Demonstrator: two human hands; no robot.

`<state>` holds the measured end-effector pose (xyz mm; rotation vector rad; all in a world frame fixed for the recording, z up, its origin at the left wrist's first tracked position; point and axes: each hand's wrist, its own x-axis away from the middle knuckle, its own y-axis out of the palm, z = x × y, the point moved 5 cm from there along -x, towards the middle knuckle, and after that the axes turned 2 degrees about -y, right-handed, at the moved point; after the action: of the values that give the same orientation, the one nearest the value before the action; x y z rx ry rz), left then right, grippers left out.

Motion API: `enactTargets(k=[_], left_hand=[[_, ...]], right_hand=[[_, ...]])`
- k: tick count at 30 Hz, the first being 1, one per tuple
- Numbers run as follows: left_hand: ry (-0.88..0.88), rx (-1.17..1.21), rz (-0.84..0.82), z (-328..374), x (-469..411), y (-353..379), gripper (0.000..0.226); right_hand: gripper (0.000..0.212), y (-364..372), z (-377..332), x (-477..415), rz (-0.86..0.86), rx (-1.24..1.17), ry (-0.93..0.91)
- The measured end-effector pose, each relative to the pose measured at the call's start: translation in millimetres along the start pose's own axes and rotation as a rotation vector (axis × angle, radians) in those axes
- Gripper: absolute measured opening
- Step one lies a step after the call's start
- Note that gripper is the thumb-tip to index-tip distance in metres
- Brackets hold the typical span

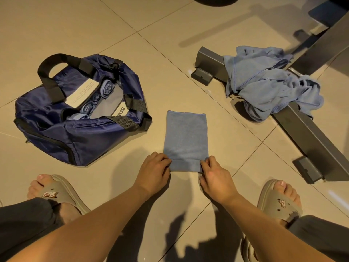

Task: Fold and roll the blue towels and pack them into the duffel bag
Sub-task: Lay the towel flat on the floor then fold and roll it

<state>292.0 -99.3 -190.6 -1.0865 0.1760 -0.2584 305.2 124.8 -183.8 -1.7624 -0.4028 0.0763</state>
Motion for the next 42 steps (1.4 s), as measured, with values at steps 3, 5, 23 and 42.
enactTargets(k=[3,5,23,42], left_hand=[[0.037,-0.08,-0.056,0,1,-2,0.031],[0.007,-0.037,-0.043,-6,-6,-3,0.027],[-0.153,0.07,0.032,-4,-52,-11,0.006],[-0.093,-0.036,0.062,-4,-63,-18,0.025]], right_hand=[[0.016,2,7,-7,0.037,-0.036,0.033],[0.017,2,11,-16,0.029,-0.117,0.029],[0.01,1,31,-62,0.05,-0.464,0.5],[0.018,-17,34,-80,-0.073,-0.349,0.22]])
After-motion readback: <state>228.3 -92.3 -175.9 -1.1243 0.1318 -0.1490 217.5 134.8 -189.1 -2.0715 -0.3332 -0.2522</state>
